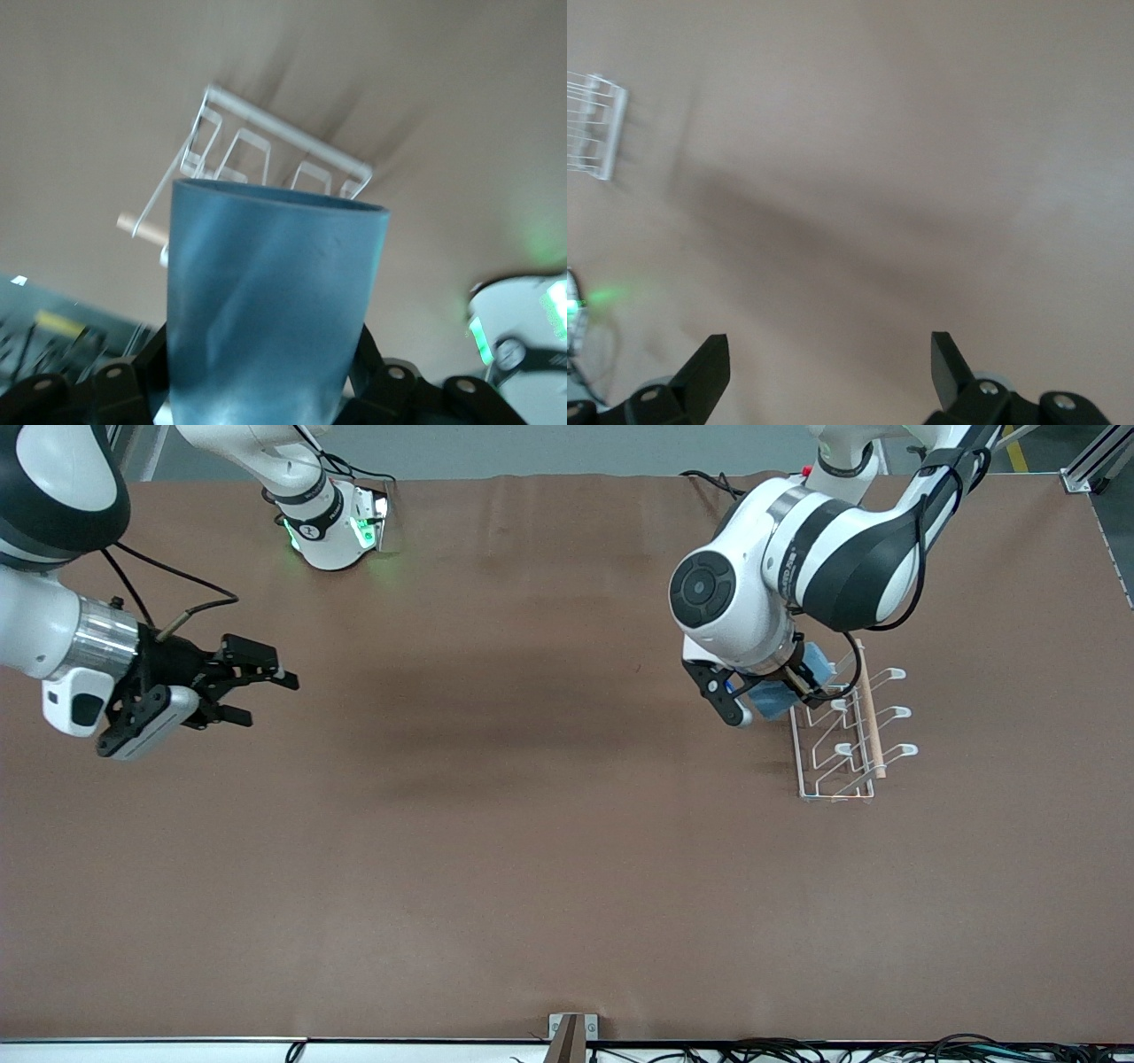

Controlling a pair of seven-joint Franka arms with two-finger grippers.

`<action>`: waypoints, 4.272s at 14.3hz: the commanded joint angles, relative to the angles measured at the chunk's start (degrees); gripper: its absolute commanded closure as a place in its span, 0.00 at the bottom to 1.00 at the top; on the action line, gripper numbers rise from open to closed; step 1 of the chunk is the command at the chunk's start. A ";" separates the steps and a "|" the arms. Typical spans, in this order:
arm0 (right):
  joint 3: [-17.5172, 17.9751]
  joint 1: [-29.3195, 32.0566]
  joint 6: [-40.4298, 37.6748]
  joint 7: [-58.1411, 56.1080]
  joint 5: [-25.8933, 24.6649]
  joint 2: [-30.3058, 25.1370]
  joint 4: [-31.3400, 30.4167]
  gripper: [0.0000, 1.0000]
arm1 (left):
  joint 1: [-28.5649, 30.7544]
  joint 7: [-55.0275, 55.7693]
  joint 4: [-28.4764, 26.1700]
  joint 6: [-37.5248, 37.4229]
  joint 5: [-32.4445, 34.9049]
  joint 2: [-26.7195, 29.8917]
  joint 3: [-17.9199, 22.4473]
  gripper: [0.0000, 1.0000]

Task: Hang cup on cup holder
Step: 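Carry the cup to the rack while the right gripper releases, withdraws, then lower the cup onto a rack hook with the left gripper, then open the left gripper and lift it off the hung cup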

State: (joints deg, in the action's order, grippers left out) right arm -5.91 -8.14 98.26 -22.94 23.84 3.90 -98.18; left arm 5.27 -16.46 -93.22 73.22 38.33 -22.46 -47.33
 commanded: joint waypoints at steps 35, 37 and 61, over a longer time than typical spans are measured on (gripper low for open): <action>2.83 11.05 -8.44 20.91 -22.26 -7.68 8.08 0.00 | 0.70 -3.32 -7.50 -10.73 32.25 -16.12 0.13 0.68; 3.01 10.96 -8.43 19.95 -21.73 -7.59 8.53 0.00 | 0.70 -3.32 -7.42 -10.73 32.60 -16.21 0.22 0.68; 3.01 9.29 -12.83 26.98 -23.14 -4.07 14.07 0.00 | 1.58 9.67 22.11 -10.64 18.91 -13.94 -4.61 0.00</action>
State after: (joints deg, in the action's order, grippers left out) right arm -3.00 1.25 86.20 3.35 1.45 -0.65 -85.23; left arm 6.35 -10.48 -74.86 63.23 60.08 -37.46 -50.65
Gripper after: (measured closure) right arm 0.000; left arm 0.000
